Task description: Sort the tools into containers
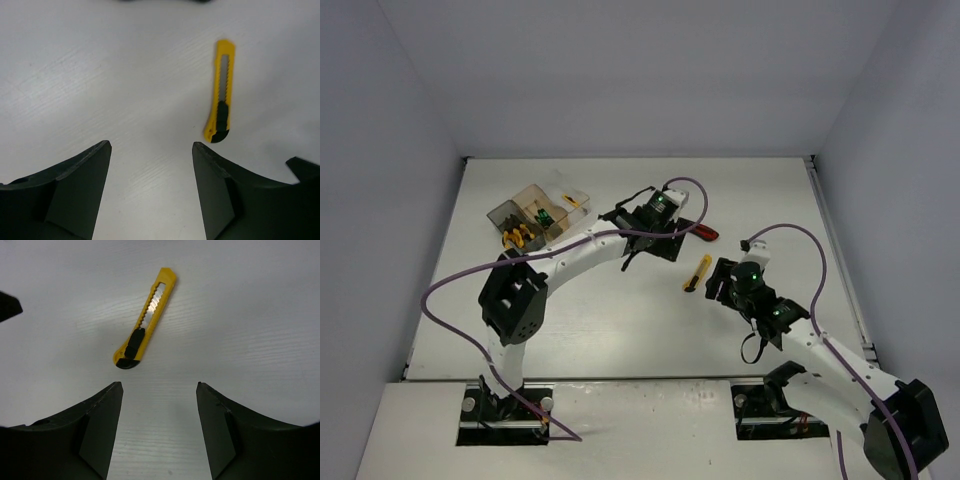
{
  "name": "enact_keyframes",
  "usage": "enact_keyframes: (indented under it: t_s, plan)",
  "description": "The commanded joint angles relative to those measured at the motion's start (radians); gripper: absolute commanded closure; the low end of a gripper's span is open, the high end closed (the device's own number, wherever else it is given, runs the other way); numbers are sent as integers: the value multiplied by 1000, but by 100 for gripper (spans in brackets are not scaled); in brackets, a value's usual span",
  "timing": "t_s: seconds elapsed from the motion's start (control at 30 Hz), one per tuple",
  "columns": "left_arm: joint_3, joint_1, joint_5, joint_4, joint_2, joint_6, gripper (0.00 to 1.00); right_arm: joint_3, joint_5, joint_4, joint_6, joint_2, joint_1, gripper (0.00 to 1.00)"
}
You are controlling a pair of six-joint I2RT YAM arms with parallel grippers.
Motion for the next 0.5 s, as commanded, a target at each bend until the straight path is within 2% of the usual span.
enact_keyframes:
  t_s: [0.0,0.13,0.27,0.4,0.47]
  plan:
    - [-90,32,-64,44,-118,-21,38,50,71,45,16,87,-6,42]
    - [-213,31,-82,93,-218,-33,38,120,90,63,26,222,-6,41]
    - [-234,14,-10,123,-226,-31,38,155,134,62,66,304,-12,41]
    - [-198,-36,-5,143,-175,-26,38,134,179,56,117,273,-31,40]
    - [-158,-65,0,159,-120,-35,38,84,172,47,147,214,-83,40]
